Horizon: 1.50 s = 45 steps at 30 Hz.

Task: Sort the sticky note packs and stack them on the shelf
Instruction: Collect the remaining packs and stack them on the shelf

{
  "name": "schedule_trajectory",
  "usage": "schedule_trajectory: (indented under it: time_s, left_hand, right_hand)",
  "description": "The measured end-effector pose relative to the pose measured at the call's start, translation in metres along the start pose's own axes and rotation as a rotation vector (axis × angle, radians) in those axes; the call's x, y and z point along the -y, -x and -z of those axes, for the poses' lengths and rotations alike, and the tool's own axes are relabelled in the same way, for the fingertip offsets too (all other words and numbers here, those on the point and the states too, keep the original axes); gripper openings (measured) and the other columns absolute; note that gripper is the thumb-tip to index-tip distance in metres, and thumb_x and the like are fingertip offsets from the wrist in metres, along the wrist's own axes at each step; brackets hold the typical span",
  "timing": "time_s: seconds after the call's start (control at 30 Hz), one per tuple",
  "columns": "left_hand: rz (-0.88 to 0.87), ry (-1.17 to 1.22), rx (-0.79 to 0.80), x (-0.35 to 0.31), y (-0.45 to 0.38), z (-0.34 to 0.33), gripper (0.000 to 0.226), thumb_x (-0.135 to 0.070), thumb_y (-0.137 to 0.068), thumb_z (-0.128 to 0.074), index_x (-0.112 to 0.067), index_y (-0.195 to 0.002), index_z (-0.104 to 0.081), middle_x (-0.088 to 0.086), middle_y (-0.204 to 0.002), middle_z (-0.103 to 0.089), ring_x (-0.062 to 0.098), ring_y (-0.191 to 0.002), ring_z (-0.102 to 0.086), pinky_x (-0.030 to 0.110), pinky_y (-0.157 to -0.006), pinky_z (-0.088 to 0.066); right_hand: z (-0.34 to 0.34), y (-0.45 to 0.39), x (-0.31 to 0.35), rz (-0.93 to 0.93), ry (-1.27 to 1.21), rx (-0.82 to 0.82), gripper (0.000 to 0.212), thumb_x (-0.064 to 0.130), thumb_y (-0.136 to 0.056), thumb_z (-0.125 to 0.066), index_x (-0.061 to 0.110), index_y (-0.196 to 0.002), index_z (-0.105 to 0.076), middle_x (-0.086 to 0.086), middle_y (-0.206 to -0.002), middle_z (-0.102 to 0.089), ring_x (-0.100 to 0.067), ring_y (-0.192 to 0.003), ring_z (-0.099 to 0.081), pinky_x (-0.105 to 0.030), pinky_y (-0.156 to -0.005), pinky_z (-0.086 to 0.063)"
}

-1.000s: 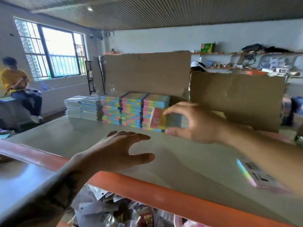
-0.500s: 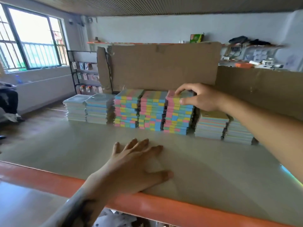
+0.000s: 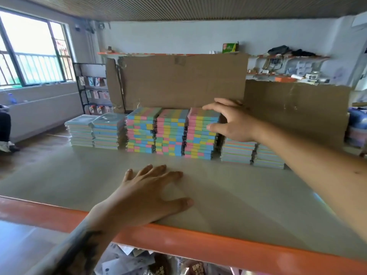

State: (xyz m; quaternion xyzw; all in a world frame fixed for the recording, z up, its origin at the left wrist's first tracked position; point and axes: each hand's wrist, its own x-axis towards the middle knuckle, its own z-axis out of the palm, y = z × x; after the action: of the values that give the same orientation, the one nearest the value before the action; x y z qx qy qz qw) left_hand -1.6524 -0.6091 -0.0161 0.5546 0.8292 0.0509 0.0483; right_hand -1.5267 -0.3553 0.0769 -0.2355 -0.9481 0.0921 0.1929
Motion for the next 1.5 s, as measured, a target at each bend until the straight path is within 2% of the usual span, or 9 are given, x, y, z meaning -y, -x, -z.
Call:
schedule_trajectory:
  time_s: [0.27,0.37,0.4,0.53,0.77,1.07,1.17,1.3,1.5]
  left_hand:
    - [-0.16,-0.047,-0.031,-0.084,-0.014,0.003,0.09,-0.097,-0.074,-0.028,-0.055,-0.153,-0.019,-0.022,-0.166,-0.017,0.008,-0.153,-0.013,0.055,-0.125,0.0]
    - [-0.255,-0.073,-0.028,-0.126,-0.026,0.0,0.089,-0.097,-0.076,-0.029,-0.054,-0.153,-0.022,-0.022,-0.165,-0.021,0.008,-0.153,-0.016,0.055,-0.125,-0.001]
    - [-0.28,-0.075,-0.022,-0.138,-0.031,-0.001,0.088,-0.096,-0.076,-0.029,-0.054,-0.153,-0.022,-0.022,-0.165,-0.022,0.009,-0.153,-0.017,0.055,-0.125,-0.002]
    - [-0.362,-0.088,-0.008,-0.18,-0.048,-0.005,0.089,-0.096,-0.076,-0.031,-0.052,-0.152,-0.024,-0.024,-0.162,-0.027,0.009,-0.152,-0.021,0.056,-0.124,-0.005]
    - [-0.408,-0.026,-0.018,-0.215,-0.063,-0.025,0.087,-0.096,-0.076,-0.028,-0.048,-0.149,-0.037,-0.025,-0.156,-0.039,0.008,-0.144,-0.037,0.049,-0.12,-0.022]
    - [-0.389,0.037,-0.099,-0.215,-0.054,-0.027,0.072,-0.084,-0.083,-0.045,-0.046,-0.145,-0.04,-0.02,-0.148,-0.048,0.01,-0.136,-0.046,0.036,-0.112,-0.033]
    - [-0.38,0.126,-0.122,-0.209,-0.055,-0.025,0.071,-0.079,-0.079,-0.059,-0.049,-0.142,-0.042,-0.018,-0.141,-0.054,0.012,-0.13,-0.052,0.036,-0.11,-0.038]
    - [-0.413,0.347,-0.162,-0.194,-0.059,-0.026,0.07,-0.069,-0.066,-0.075,-0.049,-0.13,-0.056,-0.023,-0.128,-0.063,0.01,-0.117,-0.059,0.037,-0.103,-0.047]
    - [-0.472,0.619,-0.314,-0.192,-0.056,-0.018,0.014,-0.038,-0.085,-0.08,-0.047,-0.091,-0.07,-0.027,-0.096,-0.072,-0.004,-0.097,-0.066,0.015,-0.088,-0.048]
  right_hand:
    - [0.016,0.104,-0.04,0.023,0.107,0.07,0.06,0.058,-0.091,-0.061,0.051,-0.148,-0.043,0.01,-0.169,-0.019,-0.019,-0.156,-0.013,-0.045,-0.126,-0.013]
    - [0.025,0.144,-0.063,-0.022,0.162,0.092,0.057,0.055,-0.094,-0.062,0.048,-0.148,-0.044,0.011,-0.168,-0.022,-0.014,-0.154,-0.015,-0.028,-0.119,-0.01]
    - [0.028,0.156,-0.071,-0.04,0.164,0.097,0.056,0.057,-0.093,-0.062,0.047,-0.146,-0.046,0.012,-0.165,-0.027,-0.013,-0.152,-0.02,-0.023,-0.114,-0.012]
    - [0.037,0.198,-0.105,-0.139,0.139,0.086,0.058,0.071,-0.078,-0.067,0.042,-0.126,-0.052,0.017,-0.133,-0.054,-0.014,-0.129,-0.047,-0.043,-0.109,-0.037]
    - [0.041,0.241,-0.139,-0.367,0.198,0.102,0.087,0.105,-0.049,-0.046,0.041,-0.106,-0.058,0.018,-0.113,-0.051,-0.011,-0.107,-0.053,-0.038,-0.095,-0.05]
    - [0.03,0.242,-0.126,-0.366,-0.073,0.019,0.054,0.045,-0.066,-0.082,0.041,-0.114,-0.057,0.013,-0.122,-0.059,-0.011,-0.096,-0.063,-0.037,-0.09,-0.054]
    - [0.032,0.24,-0.116,-0.331,-0.232,0.022,0.053,0.046,-0.059,-0.082,0.041,-0.102,-0.052,0.018,-0.113,-0.059,-0.007,-0.076,-0.057,-0.038,-0.08,-0.052]
    - [0.039,0.233,-0.105,-0.261,-0.526,0.059,0.046,0.043,-0.053,-0.082,0.023,-0.09,-0.064,0.003,-0.09,-0.067,-0.013,-0.077,-0.059,-0.038,-0.074,-0.046]
    - [0.046,0.224,-0.091,-0.245,-0.967,0.148,0.03,0.033,-0.054,-0.074,0.019,-0.079,-0.067,-0.003,-0.07,-0.051,-0.013,-0.061,-0.045,-0.03,-0.055,-0.025]
